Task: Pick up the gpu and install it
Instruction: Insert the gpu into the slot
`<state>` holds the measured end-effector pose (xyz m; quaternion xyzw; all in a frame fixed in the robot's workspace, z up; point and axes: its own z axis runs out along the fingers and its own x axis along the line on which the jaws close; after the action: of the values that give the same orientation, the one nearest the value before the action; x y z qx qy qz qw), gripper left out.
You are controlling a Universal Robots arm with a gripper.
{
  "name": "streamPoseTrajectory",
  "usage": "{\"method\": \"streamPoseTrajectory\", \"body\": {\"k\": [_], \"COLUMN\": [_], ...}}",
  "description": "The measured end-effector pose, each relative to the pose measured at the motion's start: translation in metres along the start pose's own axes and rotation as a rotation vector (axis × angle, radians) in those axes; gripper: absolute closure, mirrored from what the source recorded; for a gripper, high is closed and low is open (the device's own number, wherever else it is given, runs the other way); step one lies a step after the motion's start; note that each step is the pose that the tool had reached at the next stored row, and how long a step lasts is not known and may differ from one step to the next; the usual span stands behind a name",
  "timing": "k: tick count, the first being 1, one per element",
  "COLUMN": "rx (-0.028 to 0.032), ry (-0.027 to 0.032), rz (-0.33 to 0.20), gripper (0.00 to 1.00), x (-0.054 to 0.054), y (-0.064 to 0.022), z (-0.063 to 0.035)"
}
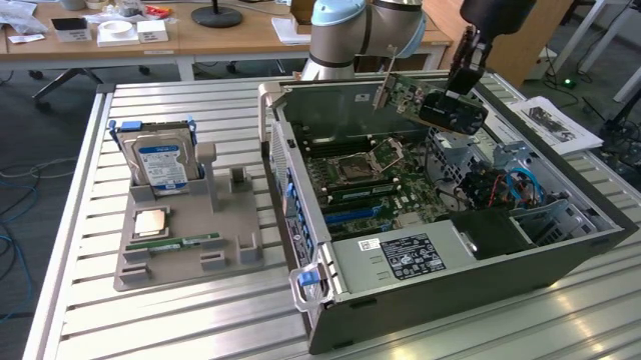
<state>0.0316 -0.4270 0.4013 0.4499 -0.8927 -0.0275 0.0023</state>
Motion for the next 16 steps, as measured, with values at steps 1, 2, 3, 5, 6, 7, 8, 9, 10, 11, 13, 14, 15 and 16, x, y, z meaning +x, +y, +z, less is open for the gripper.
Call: {"method": "streamPoseTrajectory", "body": {"k": [1,2,3,5,6,7,8,9,10,11,13,14,15,16], "rx": [-0.0003,-0.0006,-0.0009,-0.0014,-0.0018,-0.0020,-0.0023,-0.0026,-0.0029,-0.0031,-0.0037,-0.0039,-0.0041,-0.0043], "ry": [0.0007,0.0014,0.0022,0.0035,0.0043,0.0049,0.0058,0.0064,0.0071,0.0077,0.0090,0.0096,0.0102,0.0107], "rz": [-0.014,-0.029,-0.043,-0.070,-0.084,-0.098,-0.111,-0.124,-0.137,-0.150,-0.175,-0.187,-0.198,-0.209], "gripper": [0.73,0.73,0.73,0.73,0.73,0.73,0.73,0.73,0.73,0.73,0.73,0.73,0.73,0.73], "x": [0.0000,0.0000,0.0000,0.0000,0.0000,0.0000,0.0000,0.0000,0.0000,0.0000,0.0000,0.0000,0.0000,0.0000], "y": [0.0000,0.0000,0.0000,0.0000,0.0000,0.0000,0.0000,0.0000,0.0000,0.0000,0.0000,0.0000,0.0000,0.0000], "z": [0.0001,0.0001,0.0002,0.0003,0.0003,0.0004,0.0004,0.0004,0.0005,0.0005,0.0005,0.0006,0.0006,0.0006]}}
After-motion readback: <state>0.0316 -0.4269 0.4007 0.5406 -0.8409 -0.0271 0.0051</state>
